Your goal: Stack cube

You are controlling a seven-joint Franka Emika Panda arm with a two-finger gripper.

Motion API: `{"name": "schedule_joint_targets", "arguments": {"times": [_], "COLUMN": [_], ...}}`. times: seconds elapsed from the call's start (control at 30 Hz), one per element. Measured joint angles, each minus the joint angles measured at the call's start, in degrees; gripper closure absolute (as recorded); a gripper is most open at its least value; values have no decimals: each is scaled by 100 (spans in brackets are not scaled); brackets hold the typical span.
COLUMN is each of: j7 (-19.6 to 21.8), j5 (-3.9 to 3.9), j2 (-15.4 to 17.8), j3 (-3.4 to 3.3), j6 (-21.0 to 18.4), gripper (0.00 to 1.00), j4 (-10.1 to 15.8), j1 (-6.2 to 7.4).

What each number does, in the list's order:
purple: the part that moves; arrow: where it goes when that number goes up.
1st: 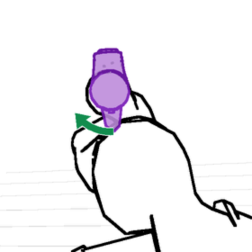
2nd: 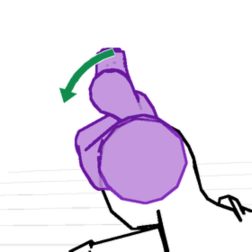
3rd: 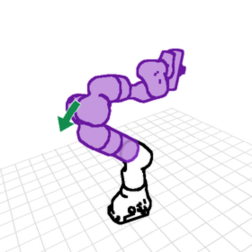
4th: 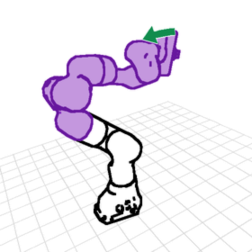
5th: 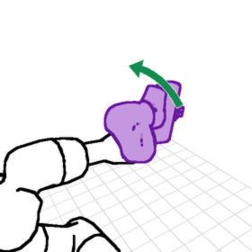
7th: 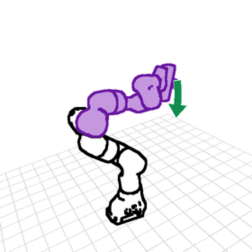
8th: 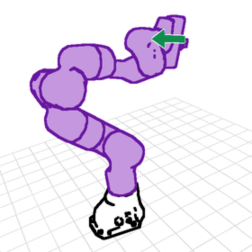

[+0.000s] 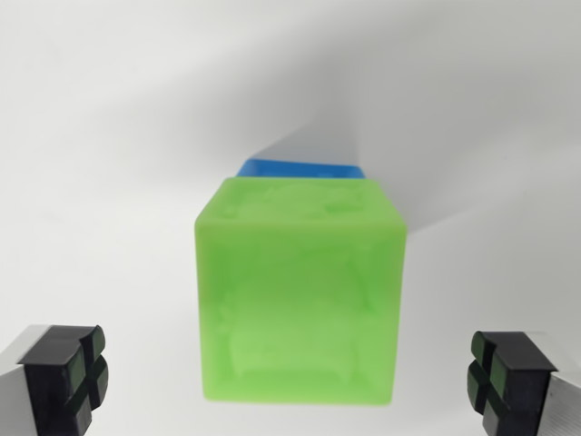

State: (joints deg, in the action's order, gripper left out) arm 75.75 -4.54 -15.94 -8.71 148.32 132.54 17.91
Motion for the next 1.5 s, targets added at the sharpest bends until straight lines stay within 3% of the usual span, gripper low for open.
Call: {"name": "schedule_joint_targets", "arguments": {"times": [0.77, 1.5], "j7": [227, 336], "j5": [324, 472], "j2": [1107, 1836], "j3": [-44, -43], "j6": [-1241, -2512], "gripper": [0, 0], "j4": [-162, -719], "j1": [12, 12]}}
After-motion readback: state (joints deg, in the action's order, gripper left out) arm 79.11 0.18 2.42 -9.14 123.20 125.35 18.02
